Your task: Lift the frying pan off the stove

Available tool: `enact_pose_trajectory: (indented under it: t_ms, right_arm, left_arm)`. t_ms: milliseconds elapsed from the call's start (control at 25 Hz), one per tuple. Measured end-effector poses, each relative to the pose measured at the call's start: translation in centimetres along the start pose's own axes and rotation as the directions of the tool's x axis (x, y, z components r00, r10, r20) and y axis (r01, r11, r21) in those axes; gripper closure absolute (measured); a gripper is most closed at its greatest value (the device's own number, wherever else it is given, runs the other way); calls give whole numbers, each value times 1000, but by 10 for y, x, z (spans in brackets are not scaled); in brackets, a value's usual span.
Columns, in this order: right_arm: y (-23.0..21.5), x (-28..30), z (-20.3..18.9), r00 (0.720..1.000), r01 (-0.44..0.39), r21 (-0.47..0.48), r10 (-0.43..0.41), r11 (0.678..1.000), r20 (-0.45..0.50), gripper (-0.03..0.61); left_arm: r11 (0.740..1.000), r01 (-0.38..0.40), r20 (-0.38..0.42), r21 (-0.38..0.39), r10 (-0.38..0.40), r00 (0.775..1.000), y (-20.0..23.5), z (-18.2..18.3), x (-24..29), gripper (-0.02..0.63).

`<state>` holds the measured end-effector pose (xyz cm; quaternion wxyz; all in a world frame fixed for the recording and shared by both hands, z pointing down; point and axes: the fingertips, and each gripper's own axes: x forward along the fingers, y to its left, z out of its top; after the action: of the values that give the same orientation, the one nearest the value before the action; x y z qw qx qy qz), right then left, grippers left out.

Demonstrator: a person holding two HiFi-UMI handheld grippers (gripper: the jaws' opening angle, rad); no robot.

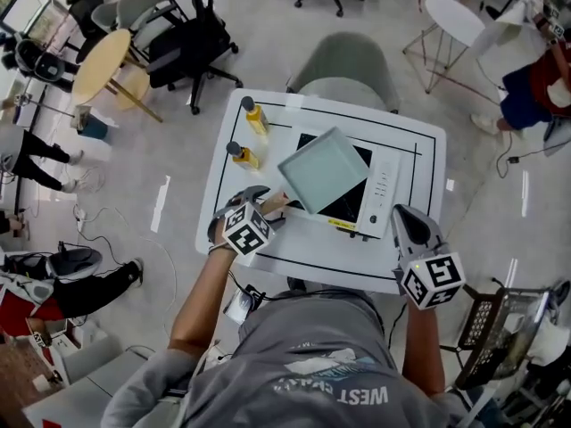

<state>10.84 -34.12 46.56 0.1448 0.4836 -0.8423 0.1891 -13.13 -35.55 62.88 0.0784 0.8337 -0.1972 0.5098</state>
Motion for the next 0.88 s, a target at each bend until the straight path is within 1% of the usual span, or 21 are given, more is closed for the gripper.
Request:
enact_pose_trajectory:
  t_ms: [160,360,440,600,640,680,880]
  right_arm:
    - [-7,5,-5,1000,-1,10,1,1000,-9,568]
    - [-12,9,-8,1000,1,22,-1,1000,-11,568]
    - [-13,9,-9,1000,2,25,-1,1000,-12,568]
    - [-15,12,-11,1000,1,31,0,1000,-16,568]
    - [-15,12,-12,1000,0,32,1,999,-17,568]
    - [-15,12,-12,1000,-1,33,2,999,-17,569]
    - [-12,14,-11,1000,-6,32,6,999,-17,568]
  left_arm:
    - [1000,-4,-38,5,4,999,4,-2,10,287]
    - [999,-14,-103,41,18,994,7,-9,19,296]
    - [999,-19,-107,36,22,994,9,-10,20,330]
    - [999,-26,-91,19,27,995,13,-8,19,428]
    - [1000,-24,-89,18,26,996,13,-8,19,441]
    - [1000,-22,-87,17,24,996,13,-8,19,453]
    - [1000,-28,-72,-4,28,997,12,-8,19,458]
